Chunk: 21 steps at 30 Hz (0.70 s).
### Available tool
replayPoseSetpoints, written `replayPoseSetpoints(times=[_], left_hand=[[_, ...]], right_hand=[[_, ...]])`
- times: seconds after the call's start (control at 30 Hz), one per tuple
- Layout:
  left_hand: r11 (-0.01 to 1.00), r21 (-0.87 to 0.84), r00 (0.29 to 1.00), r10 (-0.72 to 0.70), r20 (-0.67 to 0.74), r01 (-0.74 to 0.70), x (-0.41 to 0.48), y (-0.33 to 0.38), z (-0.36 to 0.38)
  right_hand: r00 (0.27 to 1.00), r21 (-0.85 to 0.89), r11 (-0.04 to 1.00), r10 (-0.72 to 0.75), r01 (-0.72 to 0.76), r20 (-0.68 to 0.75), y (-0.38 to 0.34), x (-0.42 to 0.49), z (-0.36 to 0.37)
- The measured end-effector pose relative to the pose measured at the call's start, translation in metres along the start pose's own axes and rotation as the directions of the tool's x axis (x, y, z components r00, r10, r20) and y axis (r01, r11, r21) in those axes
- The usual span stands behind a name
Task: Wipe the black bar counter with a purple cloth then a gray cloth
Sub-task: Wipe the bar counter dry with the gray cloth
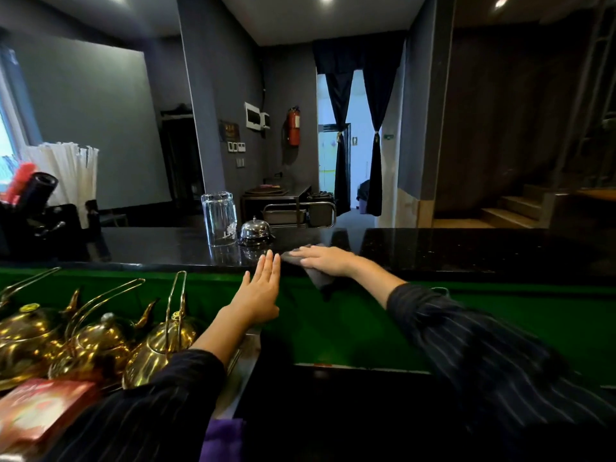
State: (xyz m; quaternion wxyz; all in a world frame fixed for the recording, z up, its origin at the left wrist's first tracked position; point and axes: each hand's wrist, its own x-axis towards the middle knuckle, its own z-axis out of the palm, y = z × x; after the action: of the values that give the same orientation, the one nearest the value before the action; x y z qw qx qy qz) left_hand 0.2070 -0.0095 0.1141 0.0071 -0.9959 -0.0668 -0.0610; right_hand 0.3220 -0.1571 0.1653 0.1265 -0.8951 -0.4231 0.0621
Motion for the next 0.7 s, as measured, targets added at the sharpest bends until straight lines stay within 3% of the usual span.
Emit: replayPoseSetpoints(times=[0.13,0.2,0.27,0.33,0.4,0.47,0.53,0.7], left_hand=[[1.000,-0.028,1.000,0.007,0.022,-0.006,-0.004,-0.001,0.001],[0.999,-0.032,1.000,0.020,0.011,-0.019,-0.003,-0.002,0.004],[0.999,-0.036,0.999,0.032,-0.004,-0.032,-0.001,-0.001,0.005],[0.998,-0.048,0.999,0.035,-0.005,-0.035,0.001,-0.002,0.006],[0.998,-0.053,1.000,0.030,-0.010,-0.030,0.002,-0.002,0.009],[0.999,-0.041,1.000,0.024,-0.012,-0.024,0.003,-0.003,0.010],[1.000,-0.023,1.000,0.013,0.002,-0.013,0.003,-0.003,0.008],[0.999,-0.012,0.997,-0.031,0.066,0.032,0.003,0.000,-0.004]], right_hand=[[0.954,0.037,0.959,0.282,-0.280,-0.105,0.062,-0.048,-0.019],[0.870,0.068,0.885,0.466,-0.461,-0.160,0.080,-0.051,-0.021],[0.743,0.061,0.778,0.618,-0.626,-0.258,0.074,-0.043,-0.013],[0.646,0.053,0.696,0.690,-0.716,-0.328,0.052,-0.027,0.000],[0.681,0.047,0.738,0.643,-0.673,-0.351,0.022,-0.006,0.013],[0.793,0.009,0.848,0.499,-0.529,-0.349,-0.011,0.013,0.025],[0.855,-0.037,0.923,0.340,-0.384,-0.391,-0.040,0.023,0.040],[0.858,-0.104,0.979,0.102,-0.177,-0.503,-0.035,0.003,0.056]])
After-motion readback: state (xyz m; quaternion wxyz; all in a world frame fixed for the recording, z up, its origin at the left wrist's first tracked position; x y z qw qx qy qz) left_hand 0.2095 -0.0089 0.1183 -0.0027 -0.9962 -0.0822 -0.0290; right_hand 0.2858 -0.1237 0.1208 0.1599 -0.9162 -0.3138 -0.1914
